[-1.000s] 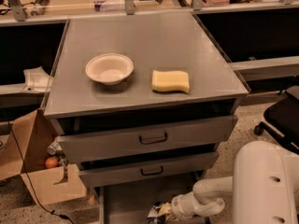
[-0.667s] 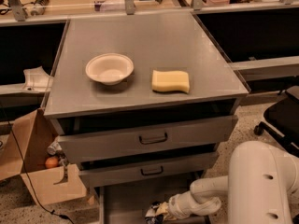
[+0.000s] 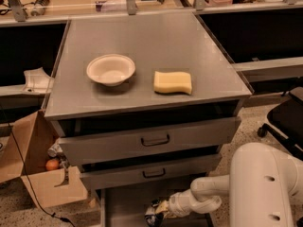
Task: Place blue chip bag into bottom drawer
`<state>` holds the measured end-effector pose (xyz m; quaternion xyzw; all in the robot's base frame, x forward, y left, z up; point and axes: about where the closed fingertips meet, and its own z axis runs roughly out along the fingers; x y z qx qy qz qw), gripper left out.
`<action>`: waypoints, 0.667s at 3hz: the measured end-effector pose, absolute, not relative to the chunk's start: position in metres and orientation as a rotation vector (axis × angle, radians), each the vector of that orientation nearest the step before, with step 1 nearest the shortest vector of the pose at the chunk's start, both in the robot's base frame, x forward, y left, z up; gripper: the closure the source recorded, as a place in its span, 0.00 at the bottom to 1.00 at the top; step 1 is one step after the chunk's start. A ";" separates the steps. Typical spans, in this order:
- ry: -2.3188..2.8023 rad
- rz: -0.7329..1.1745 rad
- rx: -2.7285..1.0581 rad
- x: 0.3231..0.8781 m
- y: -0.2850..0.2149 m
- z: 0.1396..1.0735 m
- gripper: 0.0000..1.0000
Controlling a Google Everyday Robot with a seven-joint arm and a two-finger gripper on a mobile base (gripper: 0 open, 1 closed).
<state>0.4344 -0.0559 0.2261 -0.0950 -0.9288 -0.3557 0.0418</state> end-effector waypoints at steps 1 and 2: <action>-2.850 -1.106 -0.276 0.440 -0.056 0.229 1.00; -2.847 -1.119 -0.257 0.438 -0.057 0.228 1.00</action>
Offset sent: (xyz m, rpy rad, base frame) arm 0.0029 -0.0064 0.0039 0.0246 -0.0336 0.0261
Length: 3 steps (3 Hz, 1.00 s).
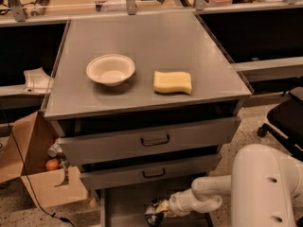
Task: Place blue chip bag into bottom drawer
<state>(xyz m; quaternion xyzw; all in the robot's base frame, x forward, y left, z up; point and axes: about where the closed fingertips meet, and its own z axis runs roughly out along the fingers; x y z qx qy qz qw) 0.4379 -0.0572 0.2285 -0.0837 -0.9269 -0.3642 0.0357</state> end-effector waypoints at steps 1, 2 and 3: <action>-2.821 -1.149 -0.317 0.429 -0.073 0.219 1.00; -2.801 -1.171 -0.359 0.424 -0.080 0.211 1.00; -2.770 -1.194 -0.383 0.419 -0.083 0.192 1.00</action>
Offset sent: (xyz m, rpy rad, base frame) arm -0.0176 -0.0355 -0.0247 0.0586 0.0471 -0.0953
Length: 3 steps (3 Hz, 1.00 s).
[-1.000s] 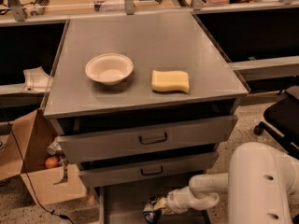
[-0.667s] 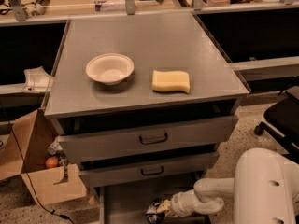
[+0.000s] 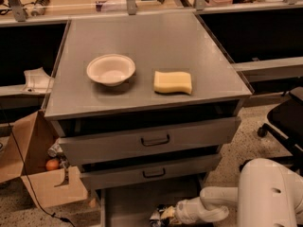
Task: Place blue chip bag into bottom drawer
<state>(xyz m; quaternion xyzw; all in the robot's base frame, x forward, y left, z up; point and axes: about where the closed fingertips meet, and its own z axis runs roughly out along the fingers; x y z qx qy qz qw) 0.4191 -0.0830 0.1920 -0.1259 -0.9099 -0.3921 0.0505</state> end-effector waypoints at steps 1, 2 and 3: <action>-2.765 -1.192 -0.376 0.419 -0.082 0.185 0.96; -2.765 -1.192 -0.376 0.419 -0.082 0.185 0.73; -2.765 -1.192 -0.375 0.419 -0.082 0.185 0.42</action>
Offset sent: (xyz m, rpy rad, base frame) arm 0.0000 0.0008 -0.0060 0.0009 0.0034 0.0059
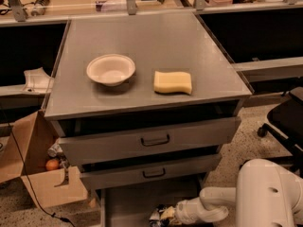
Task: Place blue chip bag into bottom drawer
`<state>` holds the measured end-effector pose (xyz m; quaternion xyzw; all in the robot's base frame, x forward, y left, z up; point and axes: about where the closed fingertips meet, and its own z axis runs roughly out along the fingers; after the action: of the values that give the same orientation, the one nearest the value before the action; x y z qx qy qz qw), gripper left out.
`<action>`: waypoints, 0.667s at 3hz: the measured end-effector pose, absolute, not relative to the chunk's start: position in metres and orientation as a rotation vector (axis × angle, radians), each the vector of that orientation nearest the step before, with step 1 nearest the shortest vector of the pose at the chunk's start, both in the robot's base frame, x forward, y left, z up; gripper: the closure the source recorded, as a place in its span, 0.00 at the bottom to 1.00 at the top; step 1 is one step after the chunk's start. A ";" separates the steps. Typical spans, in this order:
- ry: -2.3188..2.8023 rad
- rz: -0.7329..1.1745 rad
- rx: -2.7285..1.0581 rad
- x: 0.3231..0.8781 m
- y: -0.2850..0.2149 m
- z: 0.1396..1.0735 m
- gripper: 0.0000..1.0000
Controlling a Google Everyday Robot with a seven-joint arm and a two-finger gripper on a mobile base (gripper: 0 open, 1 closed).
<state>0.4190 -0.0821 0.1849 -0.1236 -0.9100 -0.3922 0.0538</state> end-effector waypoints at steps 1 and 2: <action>-2.765 -1.192 -0.375 0.419 -0.082 0.185 0.19; -2.765 -1.192 -0.375 0.419 -0.082 0.185 0.00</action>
Offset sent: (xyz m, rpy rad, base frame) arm 0.0000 0.0000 0.0000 0.0000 0.0000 0.0000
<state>0.4190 -0.0820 0.1849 -0.1236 -0.9099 -0.3922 0.0539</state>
